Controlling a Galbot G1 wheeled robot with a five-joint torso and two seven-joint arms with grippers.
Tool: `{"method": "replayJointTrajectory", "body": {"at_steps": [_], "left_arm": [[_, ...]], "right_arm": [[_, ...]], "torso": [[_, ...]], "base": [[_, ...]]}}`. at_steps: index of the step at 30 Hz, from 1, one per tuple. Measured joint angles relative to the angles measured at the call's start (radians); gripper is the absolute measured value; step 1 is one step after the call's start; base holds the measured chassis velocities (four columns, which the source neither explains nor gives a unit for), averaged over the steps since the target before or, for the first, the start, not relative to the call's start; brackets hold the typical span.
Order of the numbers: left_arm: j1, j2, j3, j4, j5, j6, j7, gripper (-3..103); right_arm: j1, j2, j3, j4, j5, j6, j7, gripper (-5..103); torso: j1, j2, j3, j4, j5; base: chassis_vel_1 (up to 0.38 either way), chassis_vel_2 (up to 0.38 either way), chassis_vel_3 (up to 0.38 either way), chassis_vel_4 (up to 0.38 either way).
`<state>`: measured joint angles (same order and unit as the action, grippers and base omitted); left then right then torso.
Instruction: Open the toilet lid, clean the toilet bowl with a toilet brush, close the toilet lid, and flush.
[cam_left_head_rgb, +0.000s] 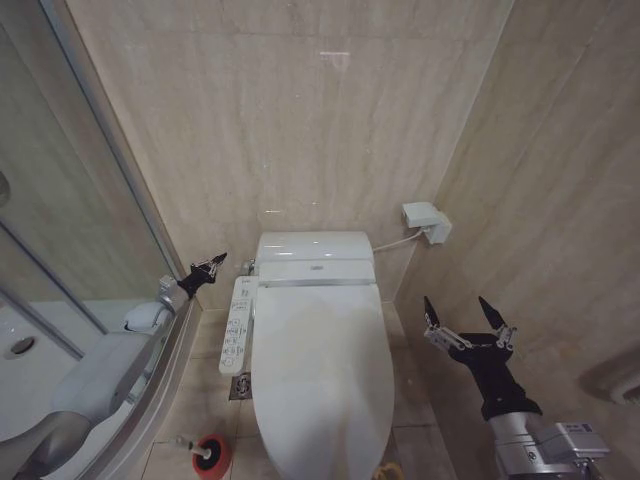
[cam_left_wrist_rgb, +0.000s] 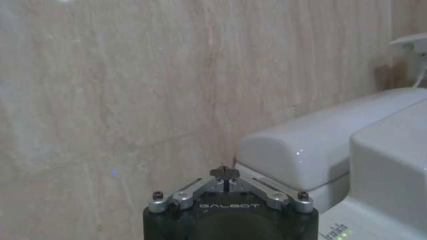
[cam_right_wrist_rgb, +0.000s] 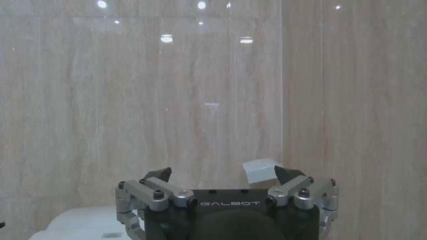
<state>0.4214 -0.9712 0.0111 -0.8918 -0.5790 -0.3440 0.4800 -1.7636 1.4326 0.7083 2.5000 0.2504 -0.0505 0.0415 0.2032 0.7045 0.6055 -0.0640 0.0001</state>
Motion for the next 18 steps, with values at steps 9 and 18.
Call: {"method": "replayJointTrajectory", "body": {"at_steps": [9, 18], "left_arm": [[-0.016, -0.011, 0.002, 0.055, -0.005, -0.045, 0.142, 0], [-0.075, -0.051, 0.02, 0.155, 0.018, -0.078, 0.201, 0]], "right_arm": [[0.0, 0.0, 0.0, 0.0, 0.0, 0.0, 0.0, 100], [0.0, 0.0, 0.0, 0.0, 0.0, 0.0, 0.0, 100]], "torso": [[0.0, 0.0, 0.0, 0.0001, -0.0002], [0.0, 0.0, 0.0, -0.0003, -0.0001]], "base": [[-0.016, 0.019, 0.012, -0.014], [0.0, 0.0, 0.0, 0.0]]}}
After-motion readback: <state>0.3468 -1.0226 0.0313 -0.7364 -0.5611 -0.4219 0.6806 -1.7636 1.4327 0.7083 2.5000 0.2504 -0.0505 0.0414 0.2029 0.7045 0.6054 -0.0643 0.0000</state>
